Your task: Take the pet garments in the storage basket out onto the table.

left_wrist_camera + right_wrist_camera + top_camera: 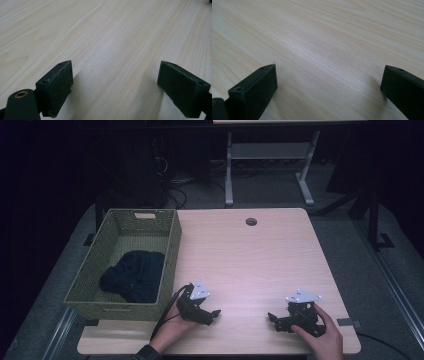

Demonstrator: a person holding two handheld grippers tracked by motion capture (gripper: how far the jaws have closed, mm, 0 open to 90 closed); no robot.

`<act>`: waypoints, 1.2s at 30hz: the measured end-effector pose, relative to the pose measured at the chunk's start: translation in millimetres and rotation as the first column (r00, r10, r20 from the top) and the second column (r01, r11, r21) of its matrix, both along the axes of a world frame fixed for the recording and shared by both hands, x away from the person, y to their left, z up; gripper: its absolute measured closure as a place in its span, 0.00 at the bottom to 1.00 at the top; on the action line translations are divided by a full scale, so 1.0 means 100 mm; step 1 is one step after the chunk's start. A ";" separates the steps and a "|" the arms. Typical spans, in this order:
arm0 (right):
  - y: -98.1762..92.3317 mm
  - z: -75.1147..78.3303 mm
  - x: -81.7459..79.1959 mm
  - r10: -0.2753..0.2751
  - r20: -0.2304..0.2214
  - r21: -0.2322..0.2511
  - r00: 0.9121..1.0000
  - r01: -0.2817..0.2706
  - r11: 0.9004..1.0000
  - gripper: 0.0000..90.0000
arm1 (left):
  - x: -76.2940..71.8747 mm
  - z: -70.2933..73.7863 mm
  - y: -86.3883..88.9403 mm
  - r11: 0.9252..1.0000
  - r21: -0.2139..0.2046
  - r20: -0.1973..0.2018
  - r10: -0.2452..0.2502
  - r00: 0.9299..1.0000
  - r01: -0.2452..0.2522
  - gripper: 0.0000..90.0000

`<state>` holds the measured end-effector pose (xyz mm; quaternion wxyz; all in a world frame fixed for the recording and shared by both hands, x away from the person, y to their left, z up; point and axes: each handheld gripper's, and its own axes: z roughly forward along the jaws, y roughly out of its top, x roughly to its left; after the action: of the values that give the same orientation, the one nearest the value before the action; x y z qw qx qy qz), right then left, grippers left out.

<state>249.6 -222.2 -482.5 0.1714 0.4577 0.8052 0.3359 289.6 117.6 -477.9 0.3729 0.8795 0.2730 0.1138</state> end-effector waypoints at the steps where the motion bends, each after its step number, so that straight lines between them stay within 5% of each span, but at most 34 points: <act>1: 0.00 0.00 0.00 0.001 0.000 0.000 1.000 -0.001 1.000 0.00 | 0.00 0.00 0.00 1.000 0.000 0.000 -0.001 1.000 0.001 0.14; 10: 0.00 0.00 0.01 0.004 0.002 -0.001 1.000 -0.004 1.000 0.00 | 0.04 0.03 0.01 1.000 0.027 -0.012 -0.001 1.000 0.001 0.14; 36: 0.01 0.00 0.01 0.009 0.006 0.000 1.000 -0.009 1.000 0.00 | 0.05 0.22 0.01 0.999 -0.032 0.000 0.014 1.000 -0.014 0.14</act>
<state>251.0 -221.3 -482.8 0.1722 0.4531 0.8068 0.3379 294.6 118.9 -456.1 0.3859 0.8715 0.2809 0.1121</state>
